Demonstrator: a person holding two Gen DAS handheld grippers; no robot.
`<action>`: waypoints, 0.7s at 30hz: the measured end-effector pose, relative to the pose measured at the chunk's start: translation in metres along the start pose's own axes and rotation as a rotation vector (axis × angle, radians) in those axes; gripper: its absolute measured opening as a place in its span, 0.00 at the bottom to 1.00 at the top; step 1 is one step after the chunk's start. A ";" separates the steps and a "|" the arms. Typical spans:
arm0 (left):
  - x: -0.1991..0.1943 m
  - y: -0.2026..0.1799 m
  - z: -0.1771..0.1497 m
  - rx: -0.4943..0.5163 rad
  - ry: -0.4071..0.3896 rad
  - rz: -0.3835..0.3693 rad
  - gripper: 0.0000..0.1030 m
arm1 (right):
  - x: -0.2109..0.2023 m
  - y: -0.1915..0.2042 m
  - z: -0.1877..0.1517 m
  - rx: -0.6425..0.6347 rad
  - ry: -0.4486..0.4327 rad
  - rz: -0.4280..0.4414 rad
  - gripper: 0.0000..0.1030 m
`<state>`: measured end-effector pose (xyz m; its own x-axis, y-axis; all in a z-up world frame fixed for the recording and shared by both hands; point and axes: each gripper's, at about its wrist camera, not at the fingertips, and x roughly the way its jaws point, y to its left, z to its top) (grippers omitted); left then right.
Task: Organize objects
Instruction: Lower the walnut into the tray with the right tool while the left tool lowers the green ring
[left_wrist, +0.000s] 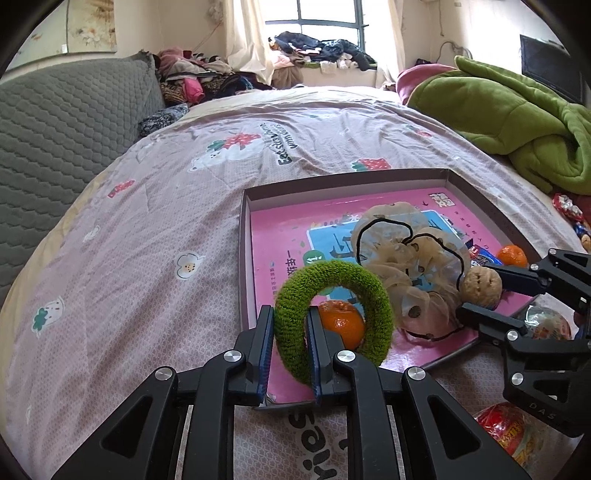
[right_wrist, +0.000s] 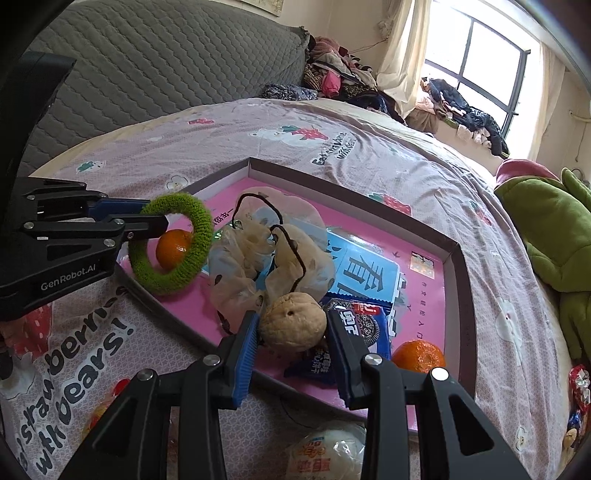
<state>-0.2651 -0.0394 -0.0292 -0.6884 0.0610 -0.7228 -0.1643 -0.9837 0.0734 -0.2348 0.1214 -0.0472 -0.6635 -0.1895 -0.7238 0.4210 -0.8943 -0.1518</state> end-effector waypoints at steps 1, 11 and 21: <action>-0.001 0.000 0.000 -0.001 -0.002 0.000 0.17 | 0.000 -0.001 0.000 0.009 0.001 0.006 0.36; -0.005 0.003 0.002 -0.018 -0.010 -0.012 0.18 | 0.000 0.001 -0.001 0.015 -0.009 0.001 0.36; -0.010 0.005 0.004 -0.030 -0.020 -0.021 0.21 | 0.002 0.000 0.000 0.027 0.001 0.010 0.36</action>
<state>-0.2620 -0.0440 -0.0190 -0.6990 0.0843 -0.7101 -0.1574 -0.9868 0.0377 -0.2363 0.1211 -0.0485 -0.6586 -0.1980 -0.7259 0.4108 -0.9029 -0.1264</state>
